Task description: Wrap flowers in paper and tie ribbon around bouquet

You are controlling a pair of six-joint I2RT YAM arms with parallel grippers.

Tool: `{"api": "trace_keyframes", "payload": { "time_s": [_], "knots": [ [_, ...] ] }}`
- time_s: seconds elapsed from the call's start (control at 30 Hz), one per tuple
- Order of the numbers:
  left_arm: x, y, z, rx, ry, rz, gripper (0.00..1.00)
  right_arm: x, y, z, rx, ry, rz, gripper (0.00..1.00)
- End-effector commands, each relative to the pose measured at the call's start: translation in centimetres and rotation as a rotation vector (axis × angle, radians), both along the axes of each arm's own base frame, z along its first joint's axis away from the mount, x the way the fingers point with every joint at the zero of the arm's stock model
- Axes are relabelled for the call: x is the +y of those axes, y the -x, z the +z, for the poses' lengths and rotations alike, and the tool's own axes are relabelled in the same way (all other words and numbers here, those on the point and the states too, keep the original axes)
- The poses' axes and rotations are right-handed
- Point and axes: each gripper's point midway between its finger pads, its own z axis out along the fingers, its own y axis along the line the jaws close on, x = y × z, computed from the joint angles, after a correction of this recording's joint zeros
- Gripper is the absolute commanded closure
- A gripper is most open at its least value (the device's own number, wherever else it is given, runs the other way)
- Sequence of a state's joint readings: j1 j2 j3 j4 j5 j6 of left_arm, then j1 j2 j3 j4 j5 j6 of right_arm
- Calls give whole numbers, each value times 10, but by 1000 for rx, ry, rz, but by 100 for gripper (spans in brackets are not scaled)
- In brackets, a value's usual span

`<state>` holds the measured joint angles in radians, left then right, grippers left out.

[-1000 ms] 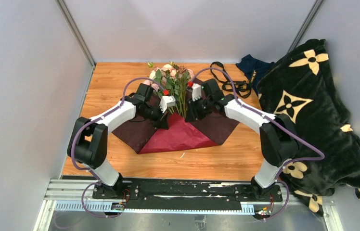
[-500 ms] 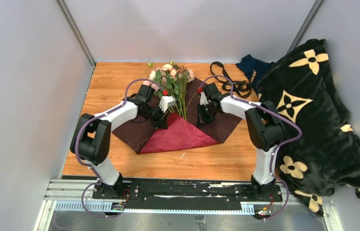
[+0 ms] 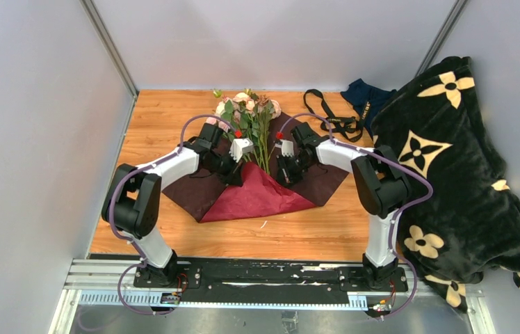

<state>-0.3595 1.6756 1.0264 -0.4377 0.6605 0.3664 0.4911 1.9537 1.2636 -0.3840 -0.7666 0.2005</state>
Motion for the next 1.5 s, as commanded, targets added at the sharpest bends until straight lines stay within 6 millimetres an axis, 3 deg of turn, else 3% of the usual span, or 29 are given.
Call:
{"api": "trace_keyframes", "payload": {
  "time_s": [0.0, 0.1, 0.17, 0.27, 0.33, 0.43, 0.5, 0.73, 0.77, 0.87, 0.97, 1.03, 1.07, 1.13, 1.2, 1.27, 1.33, 1.47],
  "knots": [
    [2, -17, -6, -41, -29, 42, 100, -25, -10, 9, -42, 133, -61, 100],
    [3, -30, -10, -59, -44, 75, 100, -83, -41, 31, -213, 374, -268, 99],
    [3, -36, -13, -56, -61, 85, 100, -102, -45, 46, -305, 454, -325, 98],
    [4, -44, -17, -50, -90, 105, 100, -81, -30, 53, -401, 431, -264, 99],
    [4, -47, -20, -37, -112, 108, 100, -50, -10, 51, -402, 342, -170, 100],
    [7, -46, -28, -7, -150, 113, 100, 8, 14, 51, -330, 62, -99, 100],
    [11, -46, -32, 0, -175, 121, 100, 21, 25, 40, -251, 13, -112, 100],
    [19, -52, -28, -29, -215, 157, 88, -26, 36, -22, -166, 261, -235, 100],
    [21, -56, -24, -49, -226, 171, 83, -32, 39, -28, -152, 293, -233, 100],
    [23, -64, 0, -112, -234, 187, 55, -40, 45, -40, -126, 344, -236, 100],
    [16, -51, 34, -205, -246, 113, 45, -49, 48, -44, -114, 385, -258, 100],
    [-1, -21, 52, -272, -240, -14, 51, -53, 49, -44, -106, 397, -275, 100],
    [-9, -1, 53, -283, -236, -89, 59, -54, 49, -44, -104, 395, -281, 100],
    [-20, 43, 40, -265, -256, -267, 77, -53, 49, -44, -94, 387, -287, 100],
    [-19, 76, 16, -225, -301, -437, 90, -51, 49, -43, -85, 373, -297, 100],
    [-10, 80, -8, -217, -363, -506, 99, -50, 48, -41, -78, 358, -315, 100],
    [0, 65, -22, -262, -449, -500, 100, -50, 47, -41, -74, 350, -327, 100],
    [13, 50, -35, -274, -513, -479, 100, -54, 49, -44, -66, 354, -338, 100]
  ]
}}
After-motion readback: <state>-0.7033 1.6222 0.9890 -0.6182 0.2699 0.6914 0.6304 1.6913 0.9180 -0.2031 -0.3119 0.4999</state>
